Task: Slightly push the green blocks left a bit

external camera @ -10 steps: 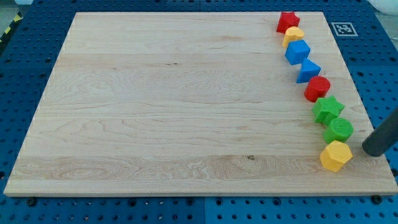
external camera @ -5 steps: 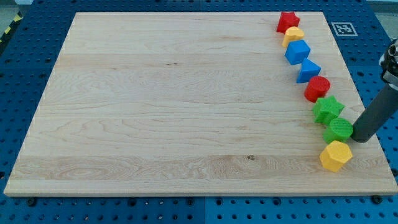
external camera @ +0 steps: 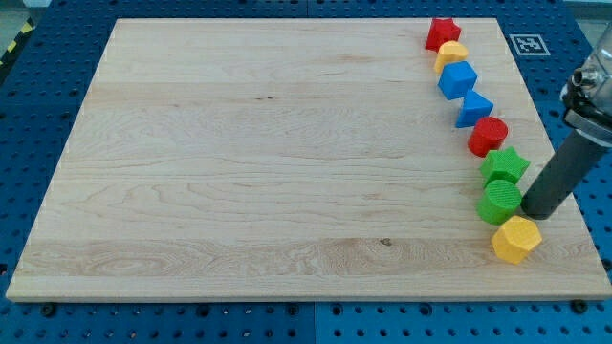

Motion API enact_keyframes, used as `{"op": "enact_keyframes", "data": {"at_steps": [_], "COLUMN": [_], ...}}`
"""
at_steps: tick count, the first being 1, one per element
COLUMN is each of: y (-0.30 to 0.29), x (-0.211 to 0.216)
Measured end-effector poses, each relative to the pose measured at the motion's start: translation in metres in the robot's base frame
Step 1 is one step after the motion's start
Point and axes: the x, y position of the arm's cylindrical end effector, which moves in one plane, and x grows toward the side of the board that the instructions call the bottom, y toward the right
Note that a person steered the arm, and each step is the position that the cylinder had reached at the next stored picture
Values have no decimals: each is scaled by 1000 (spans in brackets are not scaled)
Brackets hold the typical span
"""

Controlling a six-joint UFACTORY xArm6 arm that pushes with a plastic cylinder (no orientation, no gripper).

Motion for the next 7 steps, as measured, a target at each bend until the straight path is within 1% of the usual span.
{"op": "enact_keyframes", "data": {"at_steps": [1,2,3,7], "y": [13,13,13,0], "x": [-8,-30,-40,-55]}}
